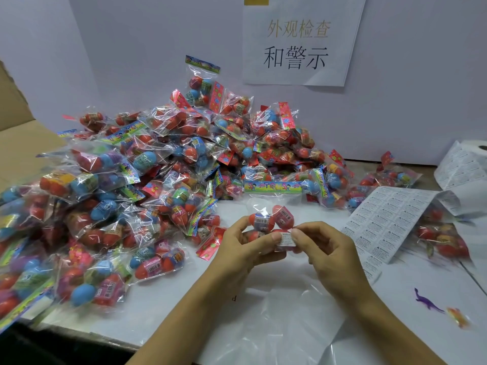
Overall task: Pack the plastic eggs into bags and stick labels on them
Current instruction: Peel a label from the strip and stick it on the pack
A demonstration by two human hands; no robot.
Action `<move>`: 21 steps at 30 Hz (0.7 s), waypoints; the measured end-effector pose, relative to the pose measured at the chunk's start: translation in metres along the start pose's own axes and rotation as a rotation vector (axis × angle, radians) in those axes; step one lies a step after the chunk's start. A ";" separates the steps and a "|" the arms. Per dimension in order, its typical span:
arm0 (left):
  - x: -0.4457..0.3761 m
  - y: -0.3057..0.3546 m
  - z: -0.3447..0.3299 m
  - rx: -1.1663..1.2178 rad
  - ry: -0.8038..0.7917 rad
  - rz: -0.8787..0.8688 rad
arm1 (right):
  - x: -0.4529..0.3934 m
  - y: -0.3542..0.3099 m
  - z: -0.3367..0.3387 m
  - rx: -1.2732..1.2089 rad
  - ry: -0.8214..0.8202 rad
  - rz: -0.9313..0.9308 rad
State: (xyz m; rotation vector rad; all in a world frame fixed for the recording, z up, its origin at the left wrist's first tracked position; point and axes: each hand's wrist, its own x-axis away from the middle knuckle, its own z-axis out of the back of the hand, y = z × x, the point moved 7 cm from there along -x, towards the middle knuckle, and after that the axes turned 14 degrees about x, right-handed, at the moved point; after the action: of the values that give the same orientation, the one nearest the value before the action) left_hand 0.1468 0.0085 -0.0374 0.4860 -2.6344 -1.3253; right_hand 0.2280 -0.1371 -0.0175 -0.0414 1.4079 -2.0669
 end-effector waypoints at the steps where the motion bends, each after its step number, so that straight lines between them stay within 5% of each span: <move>1: 0.000 0.000 0.000 0.010 0.005 0.000 | 0.000 0.000 0.000 -0.010 0.003 0.002; 21: -0.003 -0.002 0.002 0.050 -0.034 0.014 | 0.000 0.005 -0.002 0.041 -0.006 0.033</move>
State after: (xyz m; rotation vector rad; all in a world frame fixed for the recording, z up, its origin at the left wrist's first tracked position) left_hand 0.1500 0.0100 -0.0399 0.4554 -2.6989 -1.2784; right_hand 0.2296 -0.1360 -0.0225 -0.0072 1.3538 -2.0665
